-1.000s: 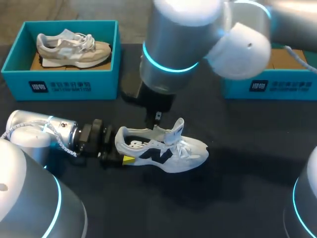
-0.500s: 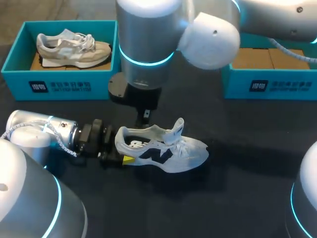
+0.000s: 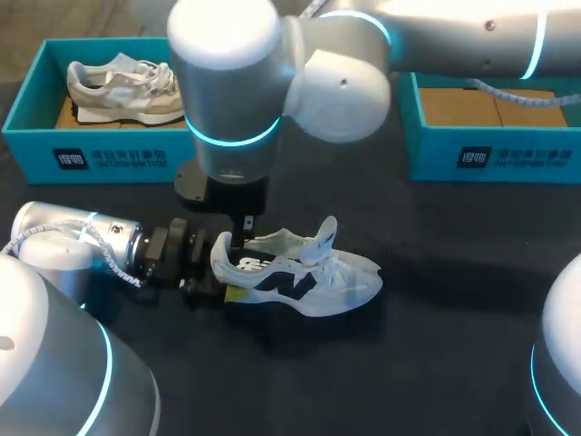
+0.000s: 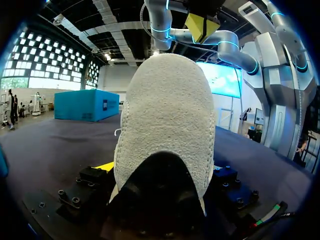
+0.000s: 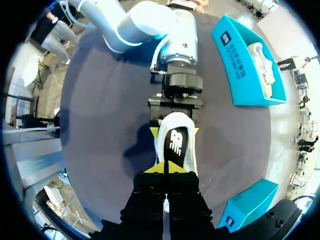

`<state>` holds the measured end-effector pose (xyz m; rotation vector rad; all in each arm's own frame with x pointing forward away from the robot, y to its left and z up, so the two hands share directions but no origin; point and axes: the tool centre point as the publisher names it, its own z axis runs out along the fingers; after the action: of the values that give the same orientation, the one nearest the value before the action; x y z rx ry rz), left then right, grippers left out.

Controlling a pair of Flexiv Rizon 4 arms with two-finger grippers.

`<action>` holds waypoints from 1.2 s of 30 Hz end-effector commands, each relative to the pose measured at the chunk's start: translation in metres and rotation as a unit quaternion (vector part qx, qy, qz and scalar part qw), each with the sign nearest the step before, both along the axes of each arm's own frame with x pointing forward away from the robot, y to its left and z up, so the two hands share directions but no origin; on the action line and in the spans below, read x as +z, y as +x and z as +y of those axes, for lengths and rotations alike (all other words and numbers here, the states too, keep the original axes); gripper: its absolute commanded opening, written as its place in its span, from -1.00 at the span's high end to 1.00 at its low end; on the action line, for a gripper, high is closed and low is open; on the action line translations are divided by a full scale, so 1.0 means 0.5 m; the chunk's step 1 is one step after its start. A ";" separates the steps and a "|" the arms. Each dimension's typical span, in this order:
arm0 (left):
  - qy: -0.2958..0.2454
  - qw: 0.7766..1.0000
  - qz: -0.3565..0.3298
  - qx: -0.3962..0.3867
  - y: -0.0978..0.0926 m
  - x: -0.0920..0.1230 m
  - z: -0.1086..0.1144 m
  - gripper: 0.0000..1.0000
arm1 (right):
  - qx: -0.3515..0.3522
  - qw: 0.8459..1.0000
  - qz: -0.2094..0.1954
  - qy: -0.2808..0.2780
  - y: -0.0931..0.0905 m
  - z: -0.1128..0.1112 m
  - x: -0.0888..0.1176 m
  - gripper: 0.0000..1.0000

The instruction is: Take the shoe out of the shoebox, open the shoe tongue, remove and reinsert the insole, then place the shoe into the shoebox

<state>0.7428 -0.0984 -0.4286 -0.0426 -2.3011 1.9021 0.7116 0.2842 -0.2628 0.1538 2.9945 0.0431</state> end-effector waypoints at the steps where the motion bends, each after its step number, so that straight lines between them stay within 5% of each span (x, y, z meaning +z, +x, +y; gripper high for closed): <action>1: 0.000 1.000 0.000 0.002 0.003 -0.007 0.001 1.00 | -0.002 1.000 0.004 -0.030 0.010 0.033 -0.039 1.00; 11: 0.000 1.000 0.000 0.002 0.003 -0.007 0.001 1.00 | 0.004 0.999 -0.013 -0.036 0.013 0.031 -0.091 1.00; 25: 0.000 1.000 0.000 0.002 0.003 -0.007 0.001 1.00 | 0.004 0.999 -0.013 -0.036 0.013 0.031 -0.091 1.00; 36: 0.000 1.000 0.000 0.002 0.003 -0.007 0.001 1.00 | 0.009 0.997 -0.042 -0.068 0.051 0.020 -0.165 1.00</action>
<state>0.7428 -0.0984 -0.4286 -0.0427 -2.3011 1.9020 0.7332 0.2891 -0.3350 0.1055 2.8974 -0.1367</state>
